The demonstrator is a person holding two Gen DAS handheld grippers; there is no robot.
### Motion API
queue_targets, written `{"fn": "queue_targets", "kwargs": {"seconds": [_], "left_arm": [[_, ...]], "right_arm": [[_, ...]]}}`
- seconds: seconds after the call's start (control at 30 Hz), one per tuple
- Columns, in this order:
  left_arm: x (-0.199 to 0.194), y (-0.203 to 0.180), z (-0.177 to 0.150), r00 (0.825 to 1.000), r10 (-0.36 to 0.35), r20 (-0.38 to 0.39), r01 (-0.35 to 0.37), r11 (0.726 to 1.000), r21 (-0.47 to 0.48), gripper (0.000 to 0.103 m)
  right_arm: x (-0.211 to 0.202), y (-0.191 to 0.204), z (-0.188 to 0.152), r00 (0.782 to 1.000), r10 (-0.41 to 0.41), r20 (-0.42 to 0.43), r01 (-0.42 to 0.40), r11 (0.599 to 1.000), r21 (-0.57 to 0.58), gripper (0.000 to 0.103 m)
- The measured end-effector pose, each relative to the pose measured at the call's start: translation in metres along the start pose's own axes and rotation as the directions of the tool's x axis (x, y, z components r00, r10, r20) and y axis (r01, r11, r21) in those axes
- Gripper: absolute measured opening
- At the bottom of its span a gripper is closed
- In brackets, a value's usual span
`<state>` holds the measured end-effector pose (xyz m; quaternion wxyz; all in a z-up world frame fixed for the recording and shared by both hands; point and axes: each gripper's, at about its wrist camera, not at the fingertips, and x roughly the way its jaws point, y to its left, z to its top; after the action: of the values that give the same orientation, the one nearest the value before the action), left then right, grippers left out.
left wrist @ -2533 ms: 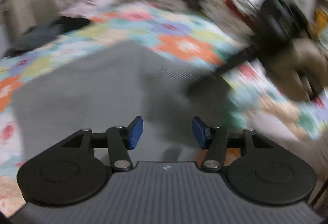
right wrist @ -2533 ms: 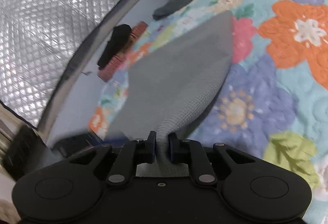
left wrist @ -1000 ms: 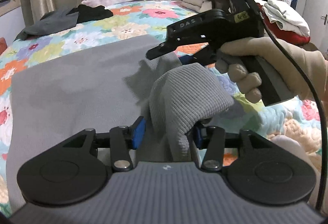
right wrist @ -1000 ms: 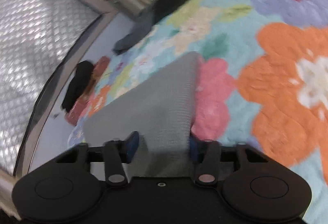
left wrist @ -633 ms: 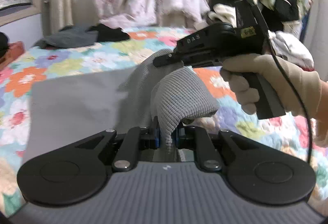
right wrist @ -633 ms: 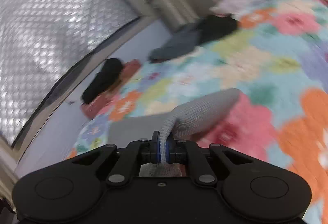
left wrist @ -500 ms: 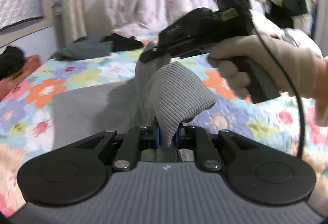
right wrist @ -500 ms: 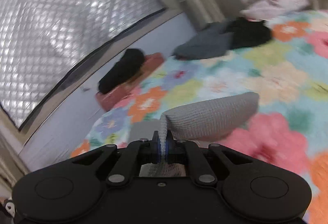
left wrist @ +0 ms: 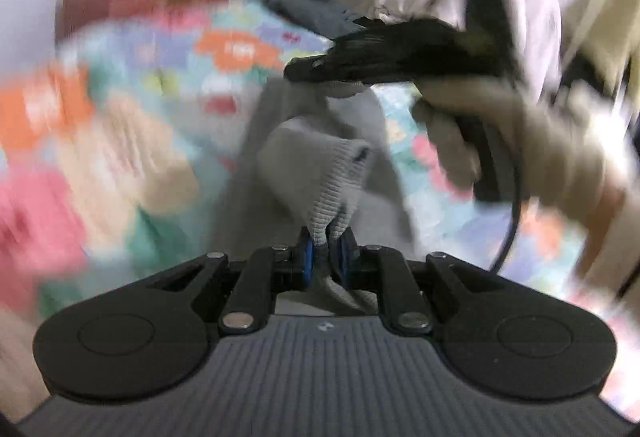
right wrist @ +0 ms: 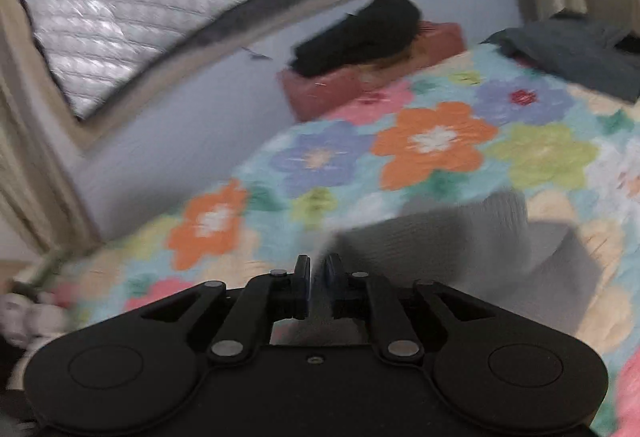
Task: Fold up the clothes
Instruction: 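Lift the folded shirt with the left gripper while the right gripper releases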
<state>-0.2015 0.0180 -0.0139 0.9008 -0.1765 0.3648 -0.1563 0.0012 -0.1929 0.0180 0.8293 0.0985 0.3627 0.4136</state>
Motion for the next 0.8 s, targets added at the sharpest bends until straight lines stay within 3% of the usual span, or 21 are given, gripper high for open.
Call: {"fn": "queue_targets", "kwargs": {"seconds": [0.07,0.1,0.3,0.4,0.57,0.63,0.7,0.8], "left_arm": [[-0.001,0.004,0.002,1.000,0.003,-0.005,-0.003,1.000,-0.007,0.012],[-0.001,0.005,0.002,1.000,0.011,-0.011,-0.011,1.000,0.000,0.013],[-0.014,0.010,0.000,0.999,0.027,-0.045,-0.026,0.999,0.025,0.016],[-0.030,0.013,0.007,0.998,0.050,-0.035,-0.048,0.998,0.046,0.022],[-0.046,0.016,0.038,0.993,0.120,0.019,-0.121,0.990,0.070,0.059],[-0.038,0.017,0.045,0.994,0.109,0.004,-0.109,0.990,0.087,0.062],[-0.023,0.027,0.046,0.997,0.070,-0.011,-0.070,0.997,0.032,0.062],[0.007,0.058,0.040,0.997,-0.001,-0.072,-0.011,0.986,-0.169,0.063]], "right_arm": [[-0.029,0.004,-0.010,0.998,0.003,0.061,-0.005,0.999,0.036,0.033],[-0.043,0.007,-0.016,0.997,-0.020,0.080,0.017,0.999,0.039,0.035],[-0.087,0.020,-0.058,0.989,-0.147,0.036,0.147,0.989,0.008,0.036],[-0.090,0.025,-0.077,0.993,-0.116,-0.003,0.116,0.993,0.023,0.036],[-0.083,0.043,-0.101,0.993,-0.092,-0.068,0.090,0.995,-0.034,0.036],[-0.078,0.051,-0.110,0.992,-0.053,-0.119,0.046,0.997,-0.062,0.036],[-0.074,0.053,-0.123,0.987,-0.038,-0.157,0.029,0.998,-0.058,0.036],[-0.072,0.051,-0.137,0.984,0.020,-0.179,-0.023,1.000,-0.017,0.037]]}}
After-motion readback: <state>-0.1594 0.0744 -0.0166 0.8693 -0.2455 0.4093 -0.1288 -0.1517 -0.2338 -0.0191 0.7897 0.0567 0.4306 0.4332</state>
